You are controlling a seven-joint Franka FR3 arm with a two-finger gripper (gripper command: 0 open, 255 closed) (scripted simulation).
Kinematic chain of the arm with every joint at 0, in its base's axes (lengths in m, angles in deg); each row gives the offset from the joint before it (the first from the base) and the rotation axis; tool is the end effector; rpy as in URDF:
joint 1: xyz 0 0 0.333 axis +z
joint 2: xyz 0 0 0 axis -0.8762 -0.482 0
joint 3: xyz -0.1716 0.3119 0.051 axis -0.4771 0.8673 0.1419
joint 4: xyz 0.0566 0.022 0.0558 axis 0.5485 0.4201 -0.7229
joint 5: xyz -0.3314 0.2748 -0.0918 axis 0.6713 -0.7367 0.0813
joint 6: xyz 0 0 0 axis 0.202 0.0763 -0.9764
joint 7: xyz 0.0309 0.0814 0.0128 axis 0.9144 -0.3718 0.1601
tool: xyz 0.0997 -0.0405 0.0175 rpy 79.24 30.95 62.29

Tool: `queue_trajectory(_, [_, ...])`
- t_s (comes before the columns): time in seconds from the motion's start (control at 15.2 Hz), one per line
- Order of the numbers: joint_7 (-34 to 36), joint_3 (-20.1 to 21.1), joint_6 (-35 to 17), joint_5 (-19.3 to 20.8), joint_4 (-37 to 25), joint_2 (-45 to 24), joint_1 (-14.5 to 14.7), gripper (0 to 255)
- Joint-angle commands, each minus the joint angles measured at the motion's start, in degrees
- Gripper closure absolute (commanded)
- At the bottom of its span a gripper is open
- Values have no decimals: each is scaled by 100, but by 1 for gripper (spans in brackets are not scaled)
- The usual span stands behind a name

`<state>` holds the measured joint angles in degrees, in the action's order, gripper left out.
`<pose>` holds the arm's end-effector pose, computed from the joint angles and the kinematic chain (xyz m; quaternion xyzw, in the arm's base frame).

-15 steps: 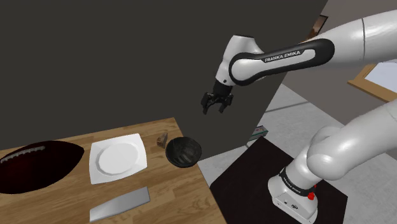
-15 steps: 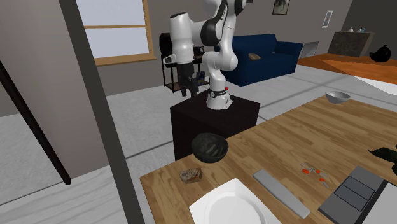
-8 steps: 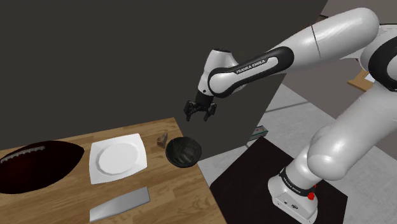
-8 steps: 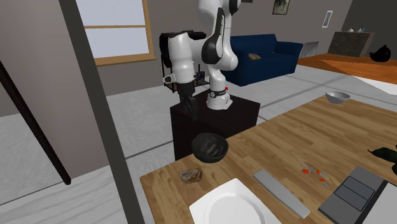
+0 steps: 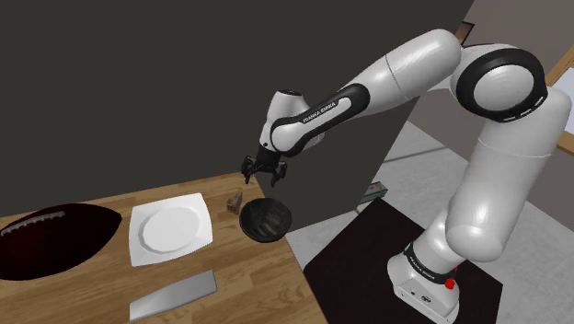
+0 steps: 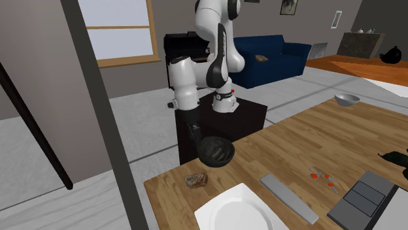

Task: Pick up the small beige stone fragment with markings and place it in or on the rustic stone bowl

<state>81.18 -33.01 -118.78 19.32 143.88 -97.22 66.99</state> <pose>0.5738 0.2019 0.2774 -0.9553 0.2764 0.0200 0.1027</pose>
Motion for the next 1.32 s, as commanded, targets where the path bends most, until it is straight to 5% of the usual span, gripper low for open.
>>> queue_trajectory(0.0, [241, -35, -192, 55, -355, -520, 101, 0])
queue_trajectory(0.46, [897, -213, -372, 120, -1724, -1979, 444, 0])
queue_trajectory(1.25, [917, -241, -693, 152, -1940, -2503, 561, 0])
